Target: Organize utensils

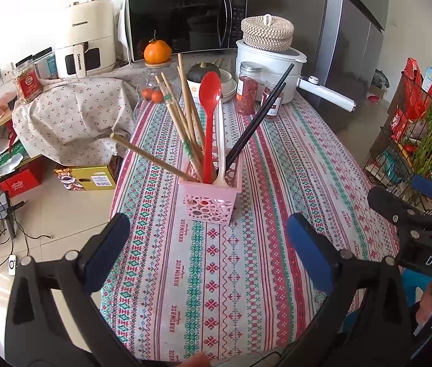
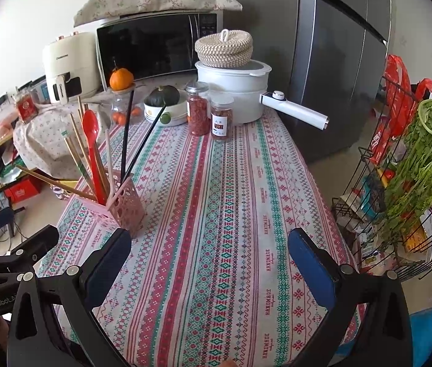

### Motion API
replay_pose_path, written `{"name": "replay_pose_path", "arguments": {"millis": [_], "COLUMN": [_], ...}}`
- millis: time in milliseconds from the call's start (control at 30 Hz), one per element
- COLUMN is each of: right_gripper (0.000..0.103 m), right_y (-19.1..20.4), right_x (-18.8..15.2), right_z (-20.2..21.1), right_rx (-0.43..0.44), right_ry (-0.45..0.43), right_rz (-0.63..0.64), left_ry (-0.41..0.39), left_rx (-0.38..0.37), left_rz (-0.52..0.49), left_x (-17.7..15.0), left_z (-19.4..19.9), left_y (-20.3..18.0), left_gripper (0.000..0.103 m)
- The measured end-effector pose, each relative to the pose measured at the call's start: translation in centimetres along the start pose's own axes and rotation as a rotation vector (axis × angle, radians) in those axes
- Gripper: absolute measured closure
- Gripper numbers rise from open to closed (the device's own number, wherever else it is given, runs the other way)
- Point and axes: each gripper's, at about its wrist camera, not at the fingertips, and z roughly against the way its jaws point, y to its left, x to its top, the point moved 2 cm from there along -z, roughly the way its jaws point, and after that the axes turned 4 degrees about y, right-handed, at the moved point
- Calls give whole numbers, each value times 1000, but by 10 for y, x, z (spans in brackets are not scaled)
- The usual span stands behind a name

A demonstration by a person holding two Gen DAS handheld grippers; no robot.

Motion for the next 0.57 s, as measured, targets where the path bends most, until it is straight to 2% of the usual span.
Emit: {"name": "replay_pose_path", "arguments": {"millis": [567], "right_gripper": [0], "right_y": [-1], "right_x": [-2], "right_z": [-3], "right_rx": [6], "right_ry": [13], "right_rz": [0], "left_ry": [2], "left_rx": [-7], "left_rz": [-6], "left_x": [-2], "left_z": [0], "left_y": [-5], "left_gripper": [1]}}
